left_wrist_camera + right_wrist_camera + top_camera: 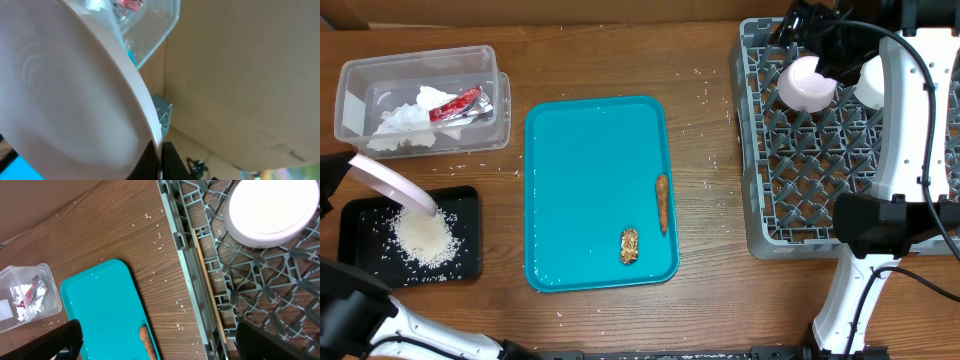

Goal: Sort waste into correct bins and load items into the dishwasher
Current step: 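Carry the emptied plate back and set it on the teal tray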

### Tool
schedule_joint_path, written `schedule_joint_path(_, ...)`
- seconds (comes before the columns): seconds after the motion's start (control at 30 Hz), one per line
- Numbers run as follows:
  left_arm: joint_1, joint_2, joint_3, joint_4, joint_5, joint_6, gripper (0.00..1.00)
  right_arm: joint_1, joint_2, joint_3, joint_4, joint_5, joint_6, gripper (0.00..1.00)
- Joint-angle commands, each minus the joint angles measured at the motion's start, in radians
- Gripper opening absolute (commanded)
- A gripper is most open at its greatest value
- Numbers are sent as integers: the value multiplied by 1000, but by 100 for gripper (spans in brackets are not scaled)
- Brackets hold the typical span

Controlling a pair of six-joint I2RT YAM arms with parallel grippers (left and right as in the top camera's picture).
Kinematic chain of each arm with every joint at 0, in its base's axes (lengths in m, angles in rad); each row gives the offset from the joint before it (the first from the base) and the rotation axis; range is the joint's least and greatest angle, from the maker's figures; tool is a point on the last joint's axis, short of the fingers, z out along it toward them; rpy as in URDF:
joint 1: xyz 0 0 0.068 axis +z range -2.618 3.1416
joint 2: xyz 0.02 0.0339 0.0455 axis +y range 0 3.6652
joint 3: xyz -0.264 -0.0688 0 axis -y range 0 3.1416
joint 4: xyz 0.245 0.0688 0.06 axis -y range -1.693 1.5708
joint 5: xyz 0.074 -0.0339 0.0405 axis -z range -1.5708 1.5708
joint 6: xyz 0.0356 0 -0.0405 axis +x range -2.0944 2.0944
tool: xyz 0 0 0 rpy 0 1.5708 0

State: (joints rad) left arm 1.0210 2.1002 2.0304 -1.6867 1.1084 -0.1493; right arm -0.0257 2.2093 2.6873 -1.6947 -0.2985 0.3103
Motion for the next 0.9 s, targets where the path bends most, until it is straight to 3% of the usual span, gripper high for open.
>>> schedule_joint_path(0.0, -40, -180, 2, -4, -108, -10, 4, -2, -23, 10, 2, 10, -3, 100)
schedule_joint_path(0.13, -110, -278, 2, -3, -267, -69, 4, -2, -23, 10, 2, 10, -3, 100)
schedule_joint_path(0.33, -311, -384, 2, -3, -351, -67, 4, -2, -23, 10, 2, 10, -3, 100)
schedule_joint_path(0.47, -589, -387, 2, 10, -497, -62, 4, -2, -23, 10, 2, 10, -3, 100)
schedule_joint_path(0.53, -766, -379, 2, 43, -650, -119, 4, -2, -23, 10, 2, 10, -3, 100)
schedule_joint_path(0.73, -1110, -339, 2, 200, -985, -252, 4, -2, -23, 10, 2, 10, -3, 100)
schedule_joint_path(0.87, -1308, -275, 2, 309, -1162, -259, 4, -2, -23, 10, 2, 10, -3, 100)
